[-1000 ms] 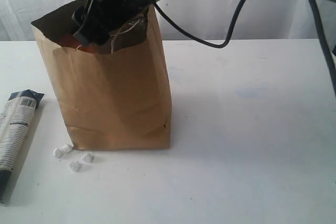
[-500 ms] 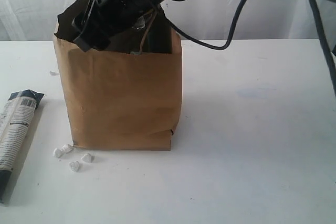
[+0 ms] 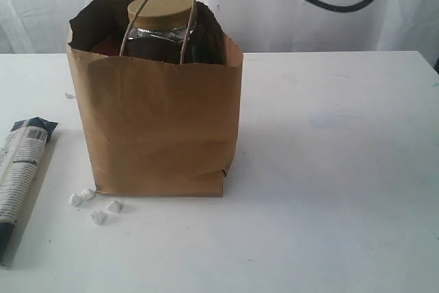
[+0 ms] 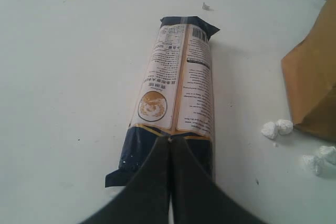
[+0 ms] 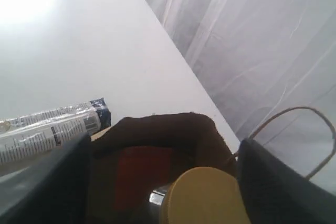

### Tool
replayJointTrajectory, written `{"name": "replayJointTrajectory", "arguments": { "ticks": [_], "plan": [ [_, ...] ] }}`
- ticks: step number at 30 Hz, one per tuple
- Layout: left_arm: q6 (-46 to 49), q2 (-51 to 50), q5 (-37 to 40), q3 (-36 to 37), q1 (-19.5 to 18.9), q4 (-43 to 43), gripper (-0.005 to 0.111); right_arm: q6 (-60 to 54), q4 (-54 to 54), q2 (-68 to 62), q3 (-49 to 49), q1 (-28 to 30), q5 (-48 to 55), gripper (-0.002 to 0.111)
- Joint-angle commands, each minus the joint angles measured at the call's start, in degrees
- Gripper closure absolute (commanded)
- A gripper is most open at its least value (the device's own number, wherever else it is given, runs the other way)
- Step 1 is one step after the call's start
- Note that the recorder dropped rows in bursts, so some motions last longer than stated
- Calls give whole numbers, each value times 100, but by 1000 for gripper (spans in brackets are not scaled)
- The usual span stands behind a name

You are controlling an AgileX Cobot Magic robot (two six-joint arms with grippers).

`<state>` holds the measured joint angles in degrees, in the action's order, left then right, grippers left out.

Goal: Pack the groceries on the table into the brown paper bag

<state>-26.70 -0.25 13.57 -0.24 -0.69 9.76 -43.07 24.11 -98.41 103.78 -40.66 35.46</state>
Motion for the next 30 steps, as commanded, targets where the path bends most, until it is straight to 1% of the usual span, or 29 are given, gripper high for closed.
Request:
{"name": "replayJointTrajectory", "arguments": {
  "ticks": [1, 3, 5, 7, 11, 14, 17, 20, 23, 27, 30],
  "plan": [
    [-5, 25, -5, 24, 31, -8, 107, 621, -191, 295, 15, 11, -12, 44],
    [-5, 25, -5, 24, 31, -8, 107, 998, -496, 400, 15, 11, 2, 52],
    [-5, 25, -5, 24, 31, -8, 107, 1284, -999, 496, 15, 11, 48, 64],
    [-5, 25, -5, 24, 31, -8, 107, 1626, -1761, 566, 15, 21, 118, 80],
    [-5, 25, -5, 24, 31, -8, 107, 2652, -3379, 583, 15, 22, 442, 107],
    [-5, 25, -5, 24, 31, -8, 107, 3335, -4603, 583, 15, 92, 889, 108],
    [-5, 25, -5, 24, 31, -8, 107, 3920, -5131, 583, 15, 438, 1310, 108],
    [-5, 25, -5, 24, 31, -8, 107, 4155, -5143, 583, -59, 1064, 1760, 108],
    [-5, 25, -5, 24, 31, -8, 107, 4425, -5036, 583, -380, 1727, 2071, 108],
    [-5, 25, -5, 24, 31, -8, 107, 4486, -4481, 583, -1277, 2555, 2168, 108],
    [-5, 25, -5, 24, 31, -8, 107, 4486, -3955, 583, -2168, 3097, 1850, 108]
  ]
}}
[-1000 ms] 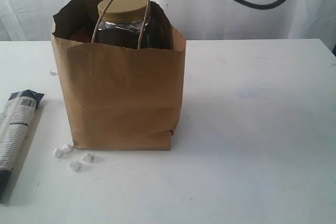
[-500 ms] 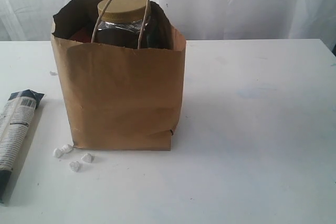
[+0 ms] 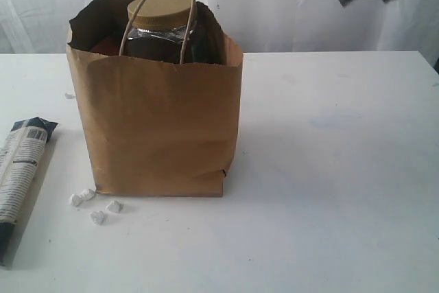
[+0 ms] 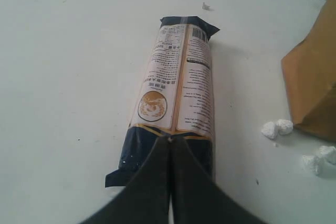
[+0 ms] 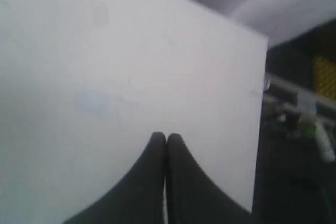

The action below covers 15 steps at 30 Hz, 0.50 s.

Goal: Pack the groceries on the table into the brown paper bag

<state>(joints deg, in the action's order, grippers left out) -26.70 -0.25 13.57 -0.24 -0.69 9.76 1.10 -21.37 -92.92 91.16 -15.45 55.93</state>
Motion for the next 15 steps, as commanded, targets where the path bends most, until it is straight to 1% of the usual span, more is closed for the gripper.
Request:
{"name": "replayJointTrajectory", "arguments": {
  "ticks": [1, 4, 6, 8, 13, 15],
  "plan": [
    [-5, 25, -5, 24, 31, -8, 107, 68, 748, 47, -1236, 709, -374, 108],
    [-5, 25, -5, 24, 31, -8, 107, 68, 1096, 176, -2181, 913, -909, 108],
    [-5, 25, -5, 24, 31, -8, 107, 68, 1145, 327, -2696, 923, -1263, 108],
    [-5, 25, -5, 24, 31, -8, 107, 68, 1240, 563, -3284, 923, -1848, 108],
    [-5, 25, -5, 24, 31, -8, 107, -4, 2461, 1743, -4979, 909, -4452, 108],
    [-5, 25, -5, 24, 31, -8, 107, -4, 2575, 2467, -5743, 808, -5593, 108]
  ]
}}
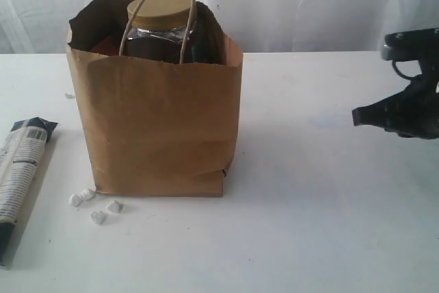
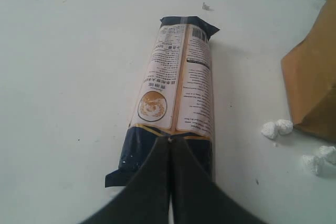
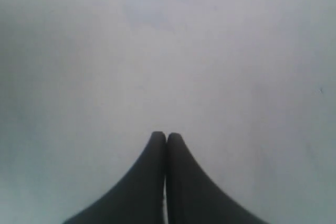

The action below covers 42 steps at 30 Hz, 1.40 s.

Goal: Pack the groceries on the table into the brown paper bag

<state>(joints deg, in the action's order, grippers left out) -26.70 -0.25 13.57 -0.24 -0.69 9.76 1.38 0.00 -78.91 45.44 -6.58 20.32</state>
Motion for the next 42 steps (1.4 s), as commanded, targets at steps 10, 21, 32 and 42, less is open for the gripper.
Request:
{"name": "replayJointTrajectory", "arguments": {
  "ticks": [10, 21, 32, 42],
  "plan": [
    [-5, 25, -5, 24, 31, -8, 107, -558, 425, 4165, -3061, -106, -3653, 108],
    [-215, 25, -491, 24, 31, -138, 107, -781, 425, 6079, -4034, -106, -4256, 108],
    [-184, 25, -2289, 24, 31, -186, 107, -1533, 547, 6141, -4544, -106, -4164, 108],
    [-158, 25, -4331, 24, 21, -232, 107, -1783, 1082, 5713, -4544, -106, -3065, 108]
  ]
}}
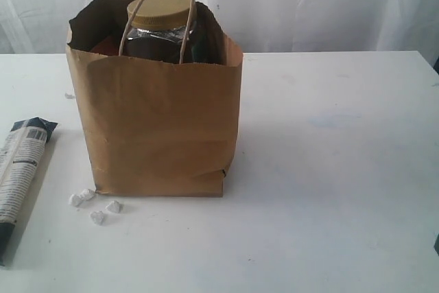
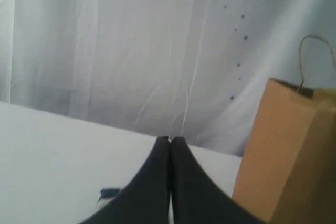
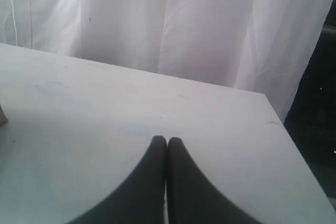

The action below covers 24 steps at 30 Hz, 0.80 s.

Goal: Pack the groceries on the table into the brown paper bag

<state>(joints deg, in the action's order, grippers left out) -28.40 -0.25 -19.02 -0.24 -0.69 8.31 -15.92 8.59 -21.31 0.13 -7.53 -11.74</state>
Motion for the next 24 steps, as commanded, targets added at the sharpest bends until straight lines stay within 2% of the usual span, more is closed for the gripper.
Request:
{"name": "replayJointTrajectory", "arguments": {
  "ticks": [1, 3, 6, 9, 11, 15, 17, 20, 22, 24],
  "plan": [
    [27, 25, -1290, 18, 13, -110, 107, -53, 223, -47, -13, -11, 140, 108],
    [156, 25, -1198, -316, 13, -207, 107, -42, 225, -47, -13, -11, 140, 108],
    [836, 25, -323, -1139, 13, -267, 107, -42, 225, -47, -13, -11, 140, 108],
    [1910, -387, 1094, -2042, 13, -267, 107, -42, 225, -47, -13, -11, 140, 108],
    [2562, -964, 2542, -2608, 13, -143, 107, -42, 225, -47, -13, -11, 140, 108],
    [2906, -2525, 4389, -3025, 13, -221, 107, -42, 225, -47, -13, -11, 140, 108],
    [3269, -3470, 5125, -3173, 13, -895, 107, -42, 225, -47, -13, -11, 140, 108],
    [5348, -4770, 5839, -3386, 13, -2958, 107, -42, 225, -47, -13, -11, 140, 108],
    [7029, -5513, 5848, -3459, 13, -4321, 107, -42, 225, -47, -13, -11, 140, 108],
    [8198, -6008, 5657, -3457, 13, -5205, 107, -42, 225, -47, -13, -11, 140, 108]
  ]
}}
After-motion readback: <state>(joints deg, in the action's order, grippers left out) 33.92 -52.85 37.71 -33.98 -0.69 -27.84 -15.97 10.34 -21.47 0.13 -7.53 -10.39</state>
